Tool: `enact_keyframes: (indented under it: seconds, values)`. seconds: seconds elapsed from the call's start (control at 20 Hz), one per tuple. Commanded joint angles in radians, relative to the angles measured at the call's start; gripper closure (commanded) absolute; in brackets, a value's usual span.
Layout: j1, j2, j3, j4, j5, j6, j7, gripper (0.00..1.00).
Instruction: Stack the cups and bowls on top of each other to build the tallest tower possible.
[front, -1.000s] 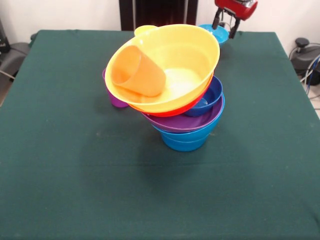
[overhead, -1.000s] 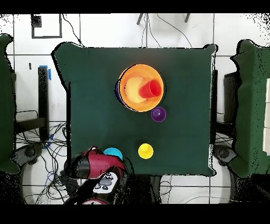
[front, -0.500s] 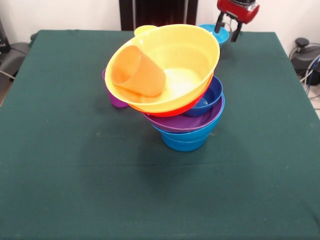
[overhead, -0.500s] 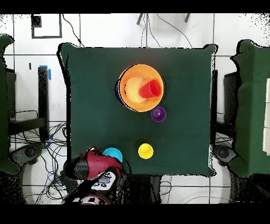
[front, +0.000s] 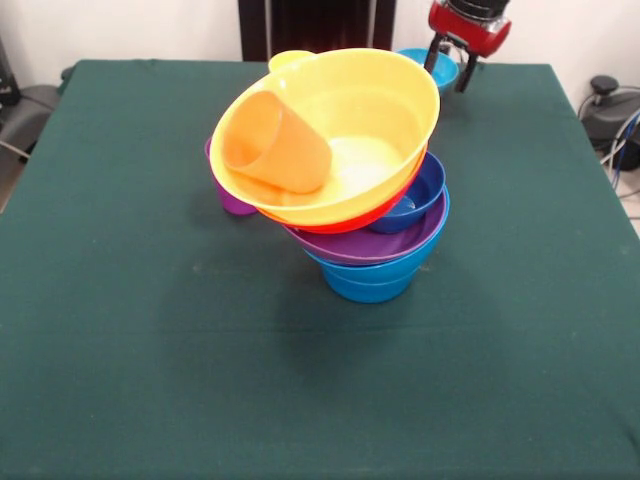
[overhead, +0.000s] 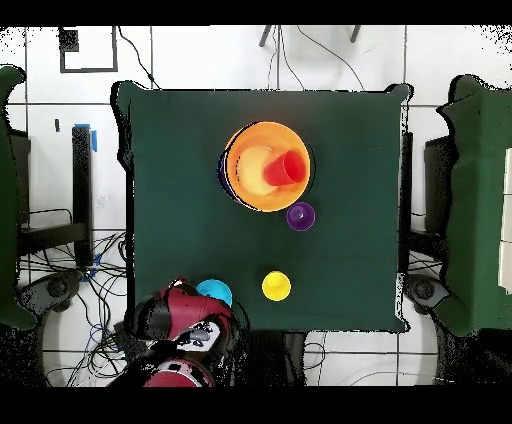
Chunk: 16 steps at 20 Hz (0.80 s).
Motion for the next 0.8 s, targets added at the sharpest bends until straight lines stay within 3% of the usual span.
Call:
enact_keyframes:
  seconds: [0.05,0.8]
  values:
    - [-0.017,0.048,0.118,-0.006,0.049,-0.071,0.193,0.00]
    - [-0.005,0.082,0.143,0.006,0.067,-0.130,0.227,0.00]
